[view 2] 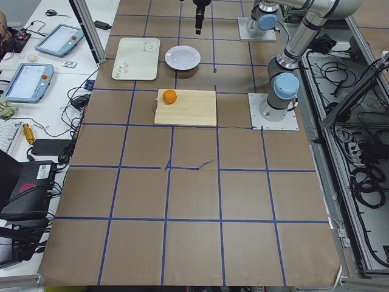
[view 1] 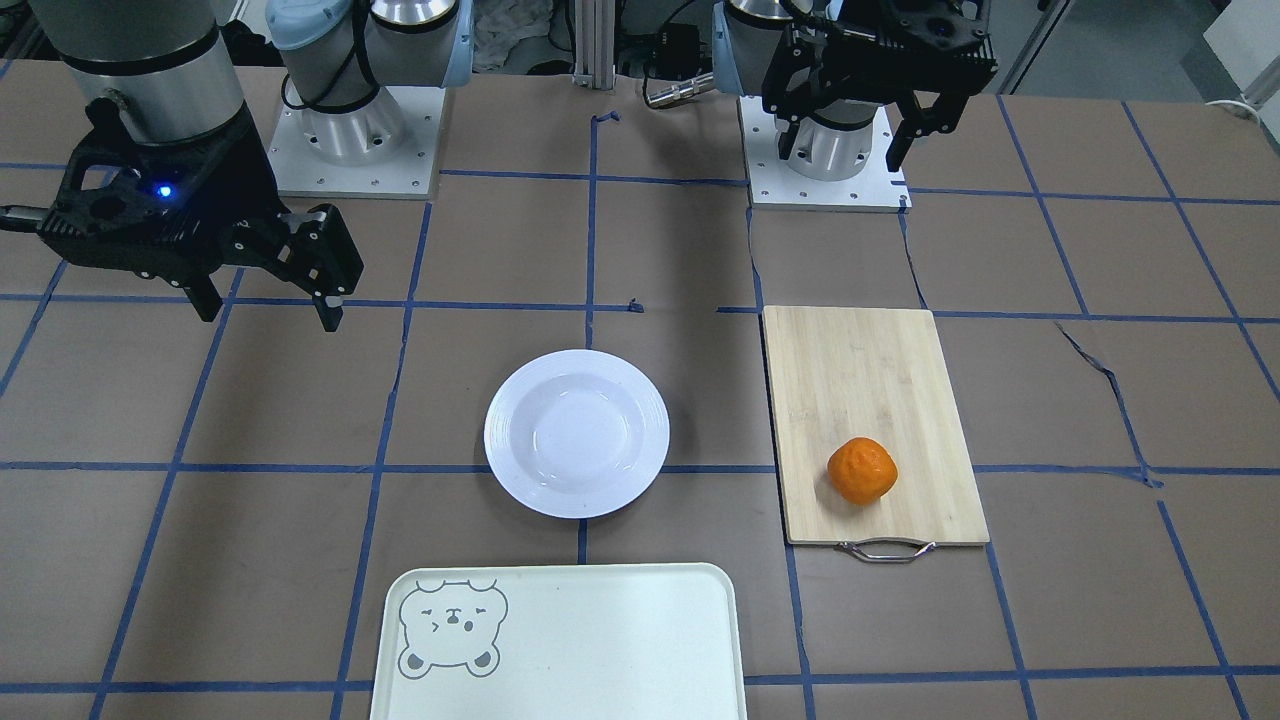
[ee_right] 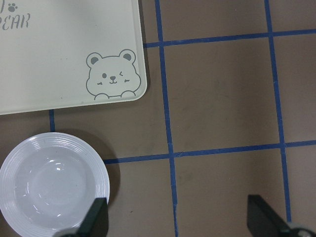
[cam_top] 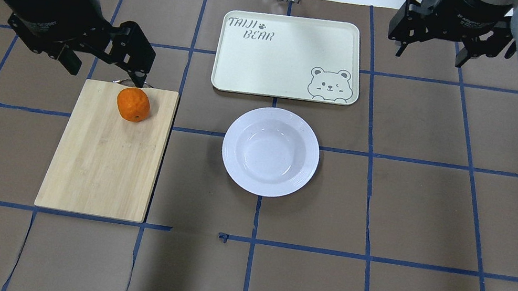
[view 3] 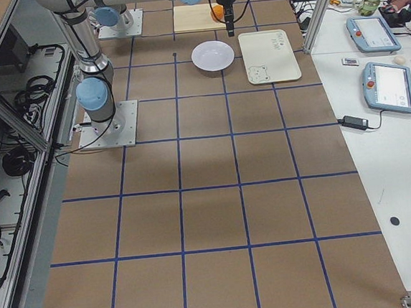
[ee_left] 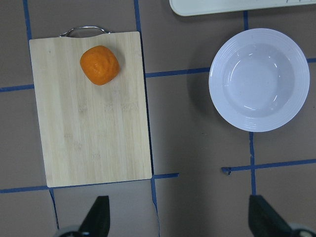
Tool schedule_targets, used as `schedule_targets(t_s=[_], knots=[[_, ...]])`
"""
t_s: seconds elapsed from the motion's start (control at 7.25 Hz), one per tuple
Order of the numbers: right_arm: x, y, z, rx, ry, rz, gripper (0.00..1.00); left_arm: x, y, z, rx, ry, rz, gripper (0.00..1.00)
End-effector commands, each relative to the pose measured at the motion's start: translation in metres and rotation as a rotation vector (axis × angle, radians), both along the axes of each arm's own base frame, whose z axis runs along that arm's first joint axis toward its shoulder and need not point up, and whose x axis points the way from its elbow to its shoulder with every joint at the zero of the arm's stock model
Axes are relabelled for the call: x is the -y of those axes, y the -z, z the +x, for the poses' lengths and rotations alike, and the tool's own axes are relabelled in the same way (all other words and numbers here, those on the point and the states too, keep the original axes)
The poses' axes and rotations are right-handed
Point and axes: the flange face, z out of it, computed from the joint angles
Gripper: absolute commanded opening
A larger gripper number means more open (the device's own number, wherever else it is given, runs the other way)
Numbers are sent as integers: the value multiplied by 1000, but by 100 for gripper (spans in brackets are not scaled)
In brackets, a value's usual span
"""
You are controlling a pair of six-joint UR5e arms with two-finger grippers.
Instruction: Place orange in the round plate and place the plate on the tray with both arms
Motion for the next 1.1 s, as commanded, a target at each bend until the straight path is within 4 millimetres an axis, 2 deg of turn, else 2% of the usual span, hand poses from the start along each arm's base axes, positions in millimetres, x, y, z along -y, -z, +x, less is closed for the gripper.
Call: schedule_targets(t_s=[0.0,0.97], knots=[[0,0,0,0,0,-3,100,-1,-1,0,1,-2,-2,100],[0,-3,0,1,5,-7,100,-4,3,0,4,0,3,100]])
